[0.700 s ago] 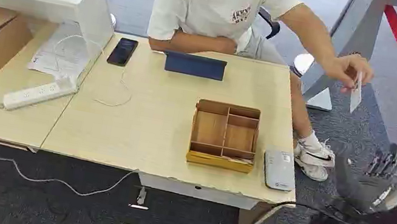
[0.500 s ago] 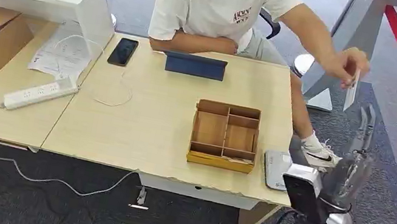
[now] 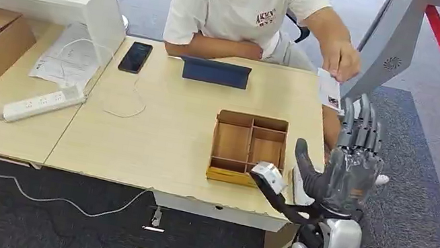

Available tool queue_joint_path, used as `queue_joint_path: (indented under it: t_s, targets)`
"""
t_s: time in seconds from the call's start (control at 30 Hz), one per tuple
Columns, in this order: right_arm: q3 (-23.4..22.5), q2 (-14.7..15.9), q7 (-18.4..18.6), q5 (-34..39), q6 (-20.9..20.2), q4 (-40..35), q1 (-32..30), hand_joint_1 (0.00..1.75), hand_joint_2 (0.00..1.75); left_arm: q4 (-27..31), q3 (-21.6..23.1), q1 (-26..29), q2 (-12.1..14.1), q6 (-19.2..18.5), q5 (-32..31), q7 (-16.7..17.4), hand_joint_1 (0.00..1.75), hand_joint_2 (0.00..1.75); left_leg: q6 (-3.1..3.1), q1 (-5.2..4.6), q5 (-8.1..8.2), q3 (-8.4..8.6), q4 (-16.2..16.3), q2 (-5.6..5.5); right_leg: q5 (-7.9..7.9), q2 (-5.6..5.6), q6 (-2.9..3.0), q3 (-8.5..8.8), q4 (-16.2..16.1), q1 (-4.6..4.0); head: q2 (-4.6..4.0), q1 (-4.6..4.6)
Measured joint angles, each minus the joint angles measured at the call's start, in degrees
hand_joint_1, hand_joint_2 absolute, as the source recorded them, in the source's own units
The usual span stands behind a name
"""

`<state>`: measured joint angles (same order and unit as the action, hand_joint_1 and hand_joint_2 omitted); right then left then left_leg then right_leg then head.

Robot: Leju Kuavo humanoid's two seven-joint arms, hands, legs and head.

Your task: Pass the card to the sensor for recognition and then transmit it.

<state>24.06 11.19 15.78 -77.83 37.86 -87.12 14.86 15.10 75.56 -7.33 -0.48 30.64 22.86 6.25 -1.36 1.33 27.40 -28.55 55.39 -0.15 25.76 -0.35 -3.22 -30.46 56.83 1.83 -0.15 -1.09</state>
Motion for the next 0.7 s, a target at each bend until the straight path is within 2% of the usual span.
queue_joint_path:
  t_s: [0.27, 0.7]
  targets:
    - [4.4, 0.8, 1.9, 2.4, -2.0, 5.4, 6.3, 0.0, 1.75, 0.4, 0.5, -0.2, 0.4, -0.8, -0.5, 0.2, 0.0, 0.0, -0.01, 0.0, -0.01, -0.03, 0.0, -0.01, 0.0, -0.02, 0.0, 0.0, 0.0, 0.0, 0.0, -0.02]
    - [9.2, 0.8, 1.1, 6.3, -3.6, 15.2, 15.0, 0.0, 1.75, 0.7, 0.6, -0.8, 0.5, -1.0, -1.0, 0.7, 0.0, 0.0, -0.01, 0.0, -0.01, -0.04, 0.0, -0.01, 0.0, -0.01, 0.0, -0.02, 0.0, 0.0, 0.0, -0.04]
